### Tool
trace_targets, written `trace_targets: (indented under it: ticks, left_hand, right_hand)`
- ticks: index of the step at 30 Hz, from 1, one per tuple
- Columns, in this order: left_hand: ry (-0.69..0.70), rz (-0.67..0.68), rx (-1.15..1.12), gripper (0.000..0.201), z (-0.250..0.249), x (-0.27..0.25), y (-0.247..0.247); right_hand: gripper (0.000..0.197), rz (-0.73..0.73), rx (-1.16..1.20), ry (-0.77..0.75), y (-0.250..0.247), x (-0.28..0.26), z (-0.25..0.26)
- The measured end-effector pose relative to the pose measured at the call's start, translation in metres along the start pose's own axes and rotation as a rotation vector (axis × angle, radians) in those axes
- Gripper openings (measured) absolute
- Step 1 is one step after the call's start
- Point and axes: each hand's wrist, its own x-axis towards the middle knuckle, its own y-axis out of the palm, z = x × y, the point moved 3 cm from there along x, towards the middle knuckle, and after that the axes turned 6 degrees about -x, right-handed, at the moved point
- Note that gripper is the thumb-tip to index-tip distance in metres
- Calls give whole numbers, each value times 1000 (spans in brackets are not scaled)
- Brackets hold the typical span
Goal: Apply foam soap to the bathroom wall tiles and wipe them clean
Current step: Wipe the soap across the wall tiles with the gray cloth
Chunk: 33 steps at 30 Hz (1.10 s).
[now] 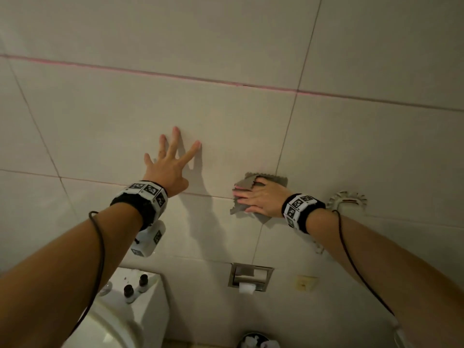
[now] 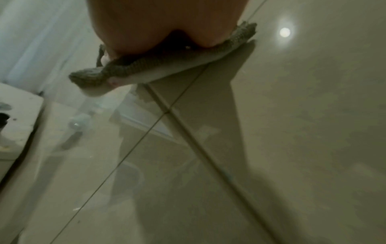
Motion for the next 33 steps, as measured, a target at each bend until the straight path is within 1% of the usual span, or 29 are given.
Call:
trace_targets:
  ticks: [1,3,7,9,10,13,15,16,17,18,19,20,22,23,24,25,27,29,30,31,33]
  left_hand:
    - [-3,11,-10,109,-6,0,0]
    - [-18,31,-34,109,-15,-1,-2]
    - [-30,46,-75,107,-22,-2,-6]
    - [-32,47,-93,106,-21,-3,-8]
    - [-36,53,-101,105,-20,-4,-7]
    - [-45,110,-112,104,-16,-7,0]
    - [-32,162,-134,103,-12,-11,8]
    - [-21,180,-151,103,-10,-14,11]
    - [-10,192,-171,103,-8,-17,13]
    - [0,190,-190,103,-7,-20,15]
    - [12,175,-210,102,-6,-23,15]
    - [27,153,-234,101,-6,-26,16]
    - [62,108,-310,97,-9,-36,20]
    - [75,91,-358,95,-12,-43,22]
    - [83,78,-413,93,-16,-51,27]
    - [98,60,-470,90,-19,-60,31]
    - [131,21,-582,82,-28,-78,41]
    - [133,4,-677,72,-40,-95,52]
    - [112,18,-729,69,-47,-103,57]
    - [77,40,-801,65,-54,-111,62]
    - [-6,68,-1018,56,-68,-124,70]
  right_hand:
    - [49,-16,41,-4,-4,-7,-7]
    - [50,-106,36,25,-10,-24,-22]
    - [53,-355,61,196,-50,-39,-59]
    - [56,-453,106,253,-67,-38,-73]
    - [56,-480,158,285,-72,-36,-77]
    - [56,-495,337,361,-75,-25,-69]
    - [57,-418,456,364,-62,-12,-49]
    - [58,-337,530,369,-51,-7,-36]
    - [59,-262,618,388,-39,-2,-24]
    - [60,-218,726,442,-29,0,-10]
    - [59,-228,859,520,-23,0,2]
    - [53,-272,1007,612,-24,-3,15]
    - [35,-405,1325,788,-25,-12,40]
    - [32,-482,1497,863,-25,-17,51]
    - [35,-560,1669,922,-28,-22,62]
    - [41,-648,1847,957,-31,-27,71]
    - [50,-769,2225,1010,-37,-35,87]
    - [49,-773,2493,1060,-44,-44,102]
    - [48,-760,2562,1075,-46,-49,109]
    - [49,-780,2613,1078,-49,-53,115]
    - [52,-824,2678,1050,-55,-62,125]
